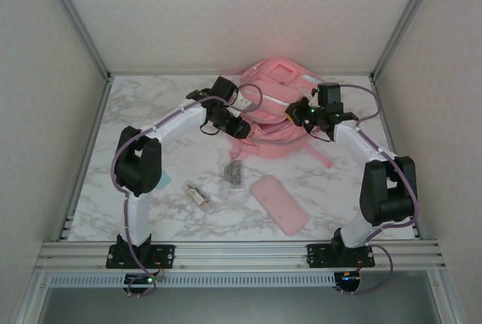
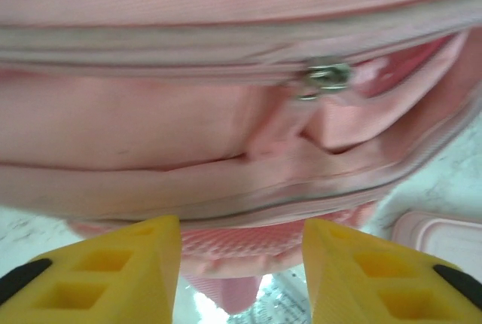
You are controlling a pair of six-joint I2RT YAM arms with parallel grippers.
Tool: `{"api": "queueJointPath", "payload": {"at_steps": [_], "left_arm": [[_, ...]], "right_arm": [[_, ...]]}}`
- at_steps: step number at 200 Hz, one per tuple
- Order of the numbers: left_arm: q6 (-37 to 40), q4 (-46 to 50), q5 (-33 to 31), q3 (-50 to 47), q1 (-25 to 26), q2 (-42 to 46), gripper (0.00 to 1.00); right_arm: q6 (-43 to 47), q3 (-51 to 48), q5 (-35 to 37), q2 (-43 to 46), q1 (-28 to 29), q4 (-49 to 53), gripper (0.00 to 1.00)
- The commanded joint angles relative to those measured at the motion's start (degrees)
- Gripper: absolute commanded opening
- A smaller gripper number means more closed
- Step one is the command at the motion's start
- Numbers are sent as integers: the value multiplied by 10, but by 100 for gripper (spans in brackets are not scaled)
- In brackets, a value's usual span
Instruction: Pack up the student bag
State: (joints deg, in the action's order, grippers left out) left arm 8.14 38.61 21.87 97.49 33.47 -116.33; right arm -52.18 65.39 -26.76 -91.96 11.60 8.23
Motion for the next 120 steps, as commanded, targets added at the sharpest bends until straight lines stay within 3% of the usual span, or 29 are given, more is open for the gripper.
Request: {"api": "queueJointPath", "payload": {"at_steps": [1, 73, 120], "left_arm": [[-5, -41, -1, 1, 11, 7, 48], [2, -104, -96, 14, 17, -15, 41], [13, -79, -66, 39, 26, -43, 43]], "right_arm": [[20, 34, -6, 15, -10, -49, 0], [12, 31, -23, 21, -10, -60, 0], [6, 31, -29, 21, -10, -66, 0]]}}
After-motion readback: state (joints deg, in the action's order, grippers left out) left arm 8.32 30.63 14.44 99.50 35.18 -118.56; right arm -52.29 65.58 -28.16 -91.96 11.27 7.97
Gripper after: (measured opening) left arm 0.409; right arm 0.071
